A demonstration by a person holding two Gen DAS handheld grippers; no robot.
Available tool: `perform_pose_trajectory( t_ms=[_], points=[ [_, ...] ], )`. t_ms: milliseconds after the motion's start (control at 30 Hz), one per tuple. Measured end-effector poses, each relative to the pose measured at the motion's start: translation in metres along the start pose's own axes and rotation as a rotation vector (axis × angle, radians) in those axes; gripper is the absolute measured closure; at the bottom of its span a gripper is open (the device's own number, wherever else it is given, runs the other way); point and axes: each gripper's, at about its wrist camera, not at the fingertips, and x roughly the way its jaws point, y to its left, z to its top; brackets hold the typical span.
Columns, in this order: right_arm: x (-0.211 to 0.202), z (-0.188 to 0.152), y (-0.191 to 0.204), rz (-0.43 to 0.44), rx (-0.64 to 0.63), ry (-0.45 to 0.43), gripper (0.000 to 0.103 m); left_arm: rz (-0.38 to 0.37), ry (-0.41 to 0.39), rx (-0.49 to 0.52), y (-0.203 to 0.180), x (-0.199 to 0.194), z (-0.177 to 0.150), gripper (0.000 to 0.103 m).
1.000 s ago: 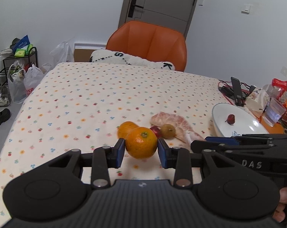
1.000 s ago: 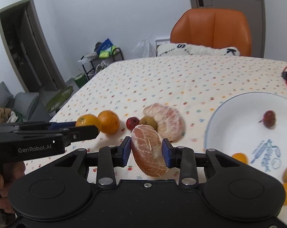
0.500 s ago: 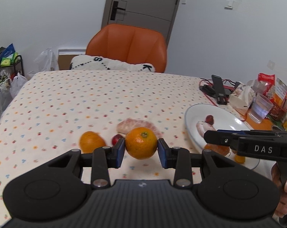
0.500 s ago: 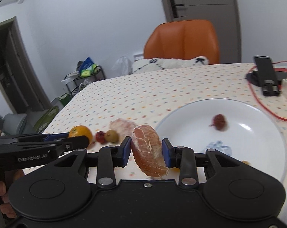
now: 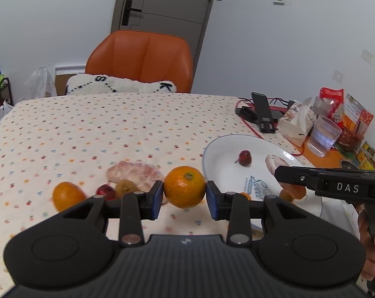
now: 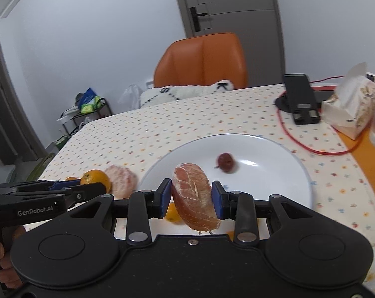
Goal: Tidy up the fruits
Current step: 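Carry the orange and pomelo segment over the white plate and lower them, then open the left tool to drop the orange while the right tool releases the pomelo segment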
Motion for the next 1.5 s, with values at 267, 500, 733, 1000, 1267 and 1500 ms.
perform_pose_trajectory(
  t_ms=[267,500,733,1000,1267,1500],
  points=[
    [-0.003,-0.001,-0.027,-0.058,0.037,-0.012,0.07,-0.033,0.005,0.028,-0.02,0.016,0.007,0.067],
    [0.001,0.004,-0.045,-0.099,0.059,-0.022,0.07,-0.05,0.011,0.048,-0.034,0.032,0.013,0.067],
    [0.004,0.005,-0.055,-0.12,0.082,-0.053,0.062,-0.061,0.023,0.065,-0.045,0.048,0.018,0.067],
    [0.0,0.001,-0.053,-0.098,0.094,-0.051,0.059,-0.065,0.027,0.072,-0.053,0.056,0.02,0.067],
    [-0.003,-0.006,-0.045,-0.082,0.104,-0.048,0.044,-0.026,0.019,0.06,-0.047,0.046,0.021,0.064],
    [-0.008,-0.008,-0.034,-0.074,0.1,-0.072,0.025,0.021,0.02,0.043,-0.033,0.029,0.021,0.047]
  ],
)
